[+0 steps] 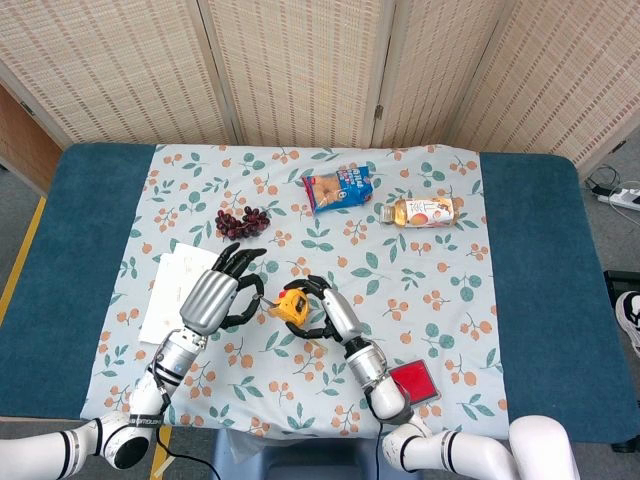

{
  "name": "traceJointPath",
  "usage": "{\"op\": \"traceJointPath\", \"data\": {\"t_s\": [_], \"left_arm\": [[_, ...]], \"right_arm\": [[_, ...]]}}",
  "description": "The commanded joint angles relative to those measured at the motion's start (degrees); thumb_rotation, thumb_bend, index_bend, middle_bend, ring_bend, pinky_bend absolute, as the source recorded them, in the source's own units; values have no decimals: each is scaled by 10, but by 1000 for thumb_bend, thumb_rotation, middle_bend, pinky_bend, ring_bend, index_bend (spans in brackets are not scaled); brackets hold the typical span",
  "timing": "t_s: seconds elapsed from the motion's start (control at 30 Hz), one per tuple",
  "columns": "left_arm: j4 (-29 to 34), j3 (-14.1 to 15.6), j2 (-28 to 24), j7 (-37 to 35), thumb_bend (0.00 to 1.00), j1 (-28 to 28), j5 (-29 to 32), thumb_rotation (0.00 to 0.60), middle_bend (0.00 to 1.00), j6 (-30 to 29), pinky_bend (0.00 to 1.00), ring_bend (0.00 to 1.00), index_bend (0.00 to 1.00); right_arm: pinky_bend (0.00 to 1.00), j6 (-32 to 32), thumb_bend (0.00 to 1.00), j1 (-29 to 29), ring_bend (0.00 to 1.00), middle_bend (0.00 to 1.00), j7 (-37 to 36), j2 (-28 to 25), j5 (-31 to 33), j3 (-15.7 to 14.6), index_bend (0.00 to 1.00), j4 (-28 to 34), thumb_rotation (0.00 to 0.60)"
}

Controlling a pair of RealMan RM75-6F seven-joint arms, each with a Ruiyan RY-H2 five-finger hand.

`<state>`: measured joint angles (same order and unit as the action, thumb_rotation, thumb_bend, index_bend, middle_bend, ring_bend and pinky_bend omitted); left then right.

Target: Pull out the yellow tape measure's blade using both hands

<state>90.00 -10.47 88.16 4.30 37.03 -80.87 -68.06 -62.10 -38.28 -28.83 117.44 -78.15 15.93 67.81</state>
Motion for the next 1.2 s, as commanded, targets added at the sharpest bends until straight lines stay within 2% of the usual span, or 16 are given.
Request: {"op": "traceJointPath", "data": {"t_s": [0.03,0.27,0.63,1.2], "left_arm": [[-10,-1,-4,-33,550,-7,-1,600,168,-6,0,162,576],[-28,-2,-19,-78,550,-25,-2,600,180,-27,0,171,574],[-64,-13,-41,-168,551,-54,30,600,191,-29,0,179,575],[-174,-5,-49,-302,550,-68,19,600,198,-9,0,179,570]], "right_arm": [[89,-4,341,6,354,472,6,-9,-3,-5,518,3,600],[89,-3,341,22,354,466,36,-58,-14,-30,518,31,600],[88,3,342,57,355,466,61,-160,-10,-61,524,92,600],[88,-19,342,118,356,462,15,-273,-40,-121,525,108,600]]}}
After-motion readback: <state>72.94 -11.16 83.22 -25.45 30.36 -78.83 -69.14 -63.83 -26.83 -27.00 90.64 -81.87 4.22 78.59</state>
